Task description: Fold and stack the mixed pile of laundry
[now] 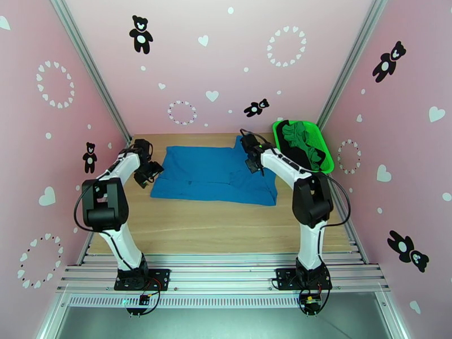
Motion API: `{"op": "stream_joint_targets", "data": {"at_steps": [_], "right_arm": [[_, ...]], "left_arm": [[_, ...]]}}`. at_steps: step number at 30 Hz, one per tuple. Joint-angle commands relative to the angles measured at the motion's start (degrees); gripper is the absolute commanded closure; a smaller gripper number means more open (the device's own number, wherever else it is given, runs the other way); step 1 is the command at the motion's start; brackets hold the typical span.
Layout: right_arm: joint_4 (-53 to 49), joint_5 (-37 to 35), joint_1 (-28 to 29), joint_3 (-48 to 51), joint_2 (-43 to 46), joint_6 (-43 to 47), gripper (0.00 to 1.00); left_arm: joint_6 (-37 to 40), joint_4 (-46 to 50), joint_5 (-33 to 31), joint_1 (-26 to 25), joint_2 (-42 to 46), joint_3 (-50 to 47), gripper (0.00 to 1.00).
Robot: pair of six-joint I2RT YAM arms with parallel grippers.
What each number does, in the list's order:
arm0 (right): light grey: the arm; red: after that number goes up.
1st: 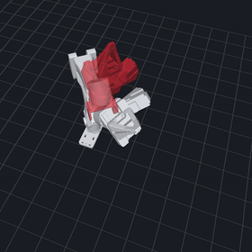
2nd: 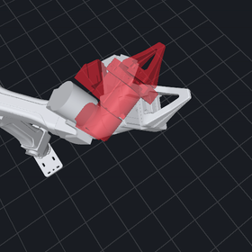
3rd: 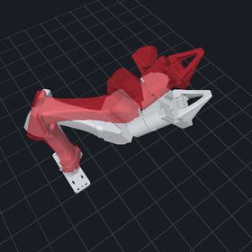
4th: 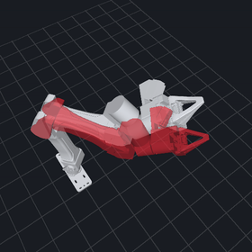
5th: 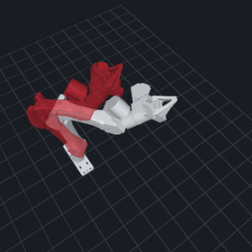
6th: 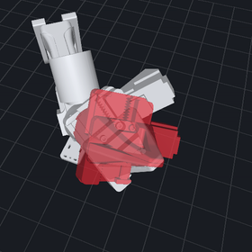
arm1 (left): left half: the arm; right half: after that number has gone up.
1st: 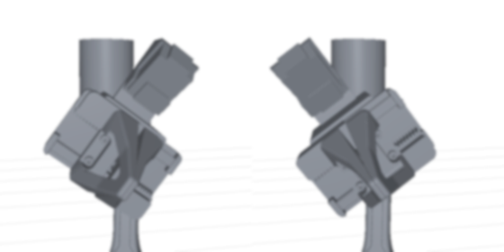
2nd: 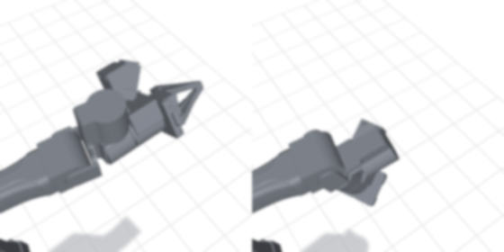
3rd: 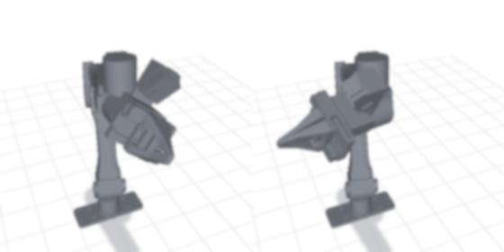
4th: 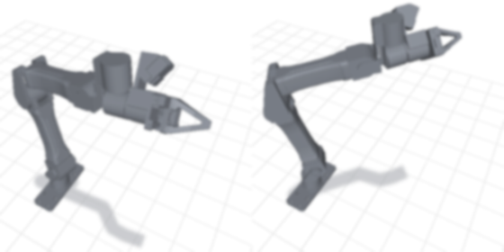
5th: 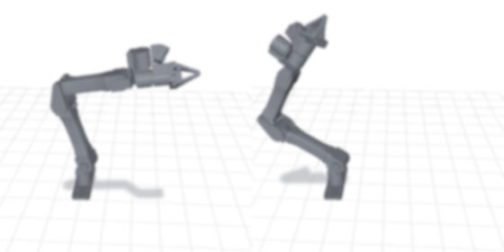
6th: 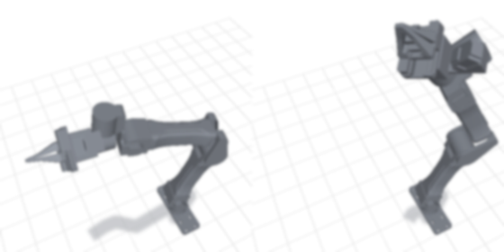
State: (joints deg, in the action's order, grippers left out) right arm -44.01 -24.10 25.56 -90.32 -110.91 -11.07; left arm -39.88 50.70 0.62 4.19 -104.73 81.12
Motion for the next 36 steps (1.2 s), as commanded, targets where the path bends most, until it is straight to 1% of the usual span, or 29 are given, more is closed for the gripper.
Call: {"op": "stream_joint_targets", "data": {"at_steps": [1,2,3,4,6,8,10,12,15,20,24,30,36], "right_arm": [[1.37,7.97,0.50,9.59,8.70,-10.12,0.54],[2.84,10.97,0.45,12.96,10.36,-11.82,0.58],[4.13,13.05,0.46,15.44,11.42,-13.01,0.62],[5.35,14.89,0.48,17.85,12.20,-14.29,0.66],[7.21,16.65,0.45,20.75,12.41,-15.94,0.75],[7.88,17.17,0.47,22.02,11.51,-17.39,0.86],[8.16,17.10,0.40,23.01,10.33,-19.09,0.94],[8.72,16.63,0.37,24.40,9.28,-21.26,0.98],[11.18,17.31,0.43,27.06,7.34,-24.24,1.00],[15.71,18.90,0.38,30.42,4.04,-27.91,1.00],[17.57,18.69,0.53,33.63,3.63,-30.15,1.00],[19.76,16.58,2.24,42.25,8.42,-33.07,1.00],[18.16,13.62,4.94,49.57,16.78,-35.77,1.00]], "left_arm": [[1.86,1.32,-0.18,-1.36,4.77,-3.70,0.53],[2.08,0.67,0.25,-1.84,4.82,-4.74,0.60],[2.08,0.20,0.51,-2.19,4.52,-5.36,0.65],[2.09,-0.29,0.51,-2.50,3.88,-5.68,0.67],[1.93,-1.37,0.82,-3.21,2.04,-5.55,0.68],[1.56,-1.49,-0.19,-4.04,-0.41,-4.34,0.68],[1.56,-0.51,-1.07,-4.64,-2.80,-2.56,0.68],[1.23,0.37,-2.08,-5.08,-4.42,-1.80,0.68],[0.36,1.56,-4.29,-5.55,-5.55,-2.13,0.68],[-0.76,2.19,-6.60,-6.00,-5.66,-4.87,0.68],[-0.90,2.66,-8.38,-6.63,-5.51,-7.82,0.68],[-1.08,0.90,-10.66,-7.42,-3.74,-15.15,0.67],[-1.43,0.20,-11.94,-7.61,0.82,-21.07,0.67]]}}
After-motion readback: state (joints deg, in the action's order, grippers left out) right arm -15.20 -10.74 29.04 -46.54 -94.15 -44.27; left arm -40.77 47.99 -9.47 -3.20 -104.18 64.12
